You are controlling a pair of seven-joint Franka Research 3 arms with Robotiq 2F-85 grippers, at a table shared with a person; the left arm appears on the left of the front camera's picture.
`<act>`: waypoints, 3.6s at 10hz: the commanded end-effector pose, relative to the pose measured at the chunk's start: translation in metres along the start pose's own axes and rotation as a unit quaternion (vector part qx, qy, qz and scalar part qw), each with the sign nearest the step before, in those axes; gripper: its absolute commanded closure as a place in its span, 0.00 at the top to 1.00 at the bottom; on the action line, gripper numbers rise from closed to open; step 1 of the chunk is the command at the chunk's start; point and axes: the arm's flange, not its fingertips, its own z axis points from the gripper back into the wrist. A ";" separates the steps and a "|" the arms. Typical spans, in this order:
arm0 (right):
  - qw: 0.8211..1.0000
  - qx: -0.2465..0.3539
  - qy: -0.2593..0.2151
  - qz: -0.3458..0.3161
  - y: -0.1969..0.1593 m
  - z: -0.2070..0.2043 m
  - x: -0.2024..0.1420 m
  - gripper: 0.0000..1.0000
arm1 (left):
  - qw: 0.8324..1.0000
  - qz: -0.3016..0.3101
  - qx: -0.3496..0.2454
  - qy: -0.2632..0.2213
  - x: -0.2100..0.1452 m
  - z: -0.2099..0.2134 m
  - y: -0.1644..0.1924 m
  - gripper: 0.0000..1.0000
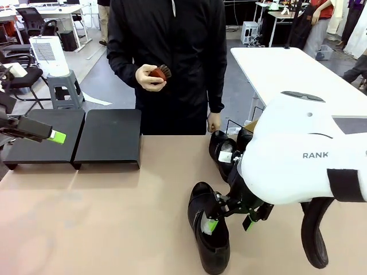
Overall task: Organize the shoes by placing them on the stand.
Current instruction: Place the Shoe from the middle of the table onto the Shoes Stand.
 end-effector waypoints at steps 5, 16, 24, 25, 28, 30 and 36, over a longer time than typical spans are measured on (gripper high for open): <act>0.998 -0.026 -0.050 0.012 -0.084 0.086 -0.092 1.00 | 1.000 -0.005 -0.007 -0.002 0.000 0.001 0.001 1.00; 0.993 -0.040 -0.057 -0.096 -0.207 0.185 -0.092 1.00 | 1.000 -0.005 -0.007 -0.002 0.000 0.001 0.001 1.00; 0.994 -0.058 -0.049 -0.083 -0.176 0.196 -0.079 1.00 | 0.986 0.047 0.068 0.142 -0.007 -0.044 -0.149 1.00; 0.994 -0.058 -0.049 -0.083 -0.176 0.196 -0.079 1.00 | 0.989 0.047 0.092 0.107 -0.010 -0.063 -0.165 1.00; 0.994 -0.058 -0.049 -0.083 -0.176 0.196 -0.079 1.00 | 0.983 0.058 0.109 0.139 -0.033 -0.086 -0.196 1.00; 0.994 -0.058 -0.049 -0.083 -0.176 0.196 -0.079 1.00 | 0.975 0.091 0.149 0.141 -0.056 -0.114 -0.263 1.00; 0.994 -0.058 -0.049 -0.083 -0.176 0.196 -0.079 1.00 | 0.968 0.118 0.146 0.169 -0.081 -0.137 -0.311 1.00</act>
